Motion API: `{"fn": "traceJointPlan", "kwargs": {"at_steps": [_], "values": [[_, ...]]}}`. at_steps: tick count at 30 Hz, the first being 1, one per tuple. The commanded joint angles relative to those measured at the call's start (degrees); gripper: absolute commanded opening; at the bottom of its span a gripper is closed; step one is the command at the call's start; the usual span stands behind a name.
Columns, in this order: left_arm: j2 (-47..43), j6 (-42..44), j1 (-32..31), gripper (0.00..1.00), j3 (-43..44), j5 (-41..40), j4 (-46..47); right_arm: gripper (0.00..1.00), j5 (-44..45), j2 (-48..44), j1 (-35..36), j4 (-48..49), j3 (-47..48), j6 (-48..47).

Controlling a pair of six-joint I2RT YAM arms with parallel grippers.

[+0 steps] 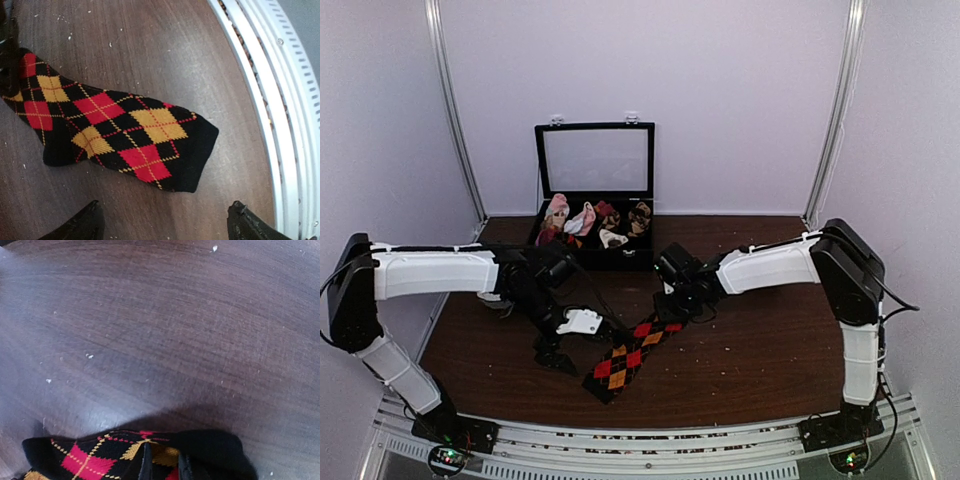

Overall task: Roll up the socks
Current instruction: Move the sock to the center of the board.

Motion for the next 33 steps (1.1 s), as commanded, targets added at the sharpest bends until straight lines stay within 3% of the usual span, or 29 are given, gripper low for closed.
{"fn": "traceJointPlan", "kwargs": {"at_steps": [1,8,13,16,23,27,33], "values": [[5.03,1.86,-1.96,0.84,3.4,-5.81,5.66,0.19,0.74,4.1,-1.37,-4.97,5.0,0.09],[8.45,-0.05,-4.01,0.67,3.85,-9.88,12.42,0.18,0.63,9.77,-2.71,-6.23,12.11,-2.16],[10.55,-0.63,-4.01,0.66,6.06,-9.22,12.19,0.14,-1.57,11.19,-2.59,-4.34,12.95,-1.2],[12.38,-0.81,-4.71,0.65,7.4,-8.83,11.82,0.27,-1.78,9.08,-2.55,-1.26,10.46,0.47],[18.37,-3.17,-5.85,0.55,10.52,-11.52,12.38,0.63,1.84,-5.29,-1.81,16.74,-8.29,2.24],[20.87,-5.21,-5.9,0.52,12.19,-12.03,12.19,0.69,1.55,-14.11,-0.89,26.0,-17.35,-0.36],[23.69,-9.24,-5.85,0.5,14.47,-9.58,11.68,0.67,5.14,-26.56,2.97,34.2,-34.07,-5.32]]}}
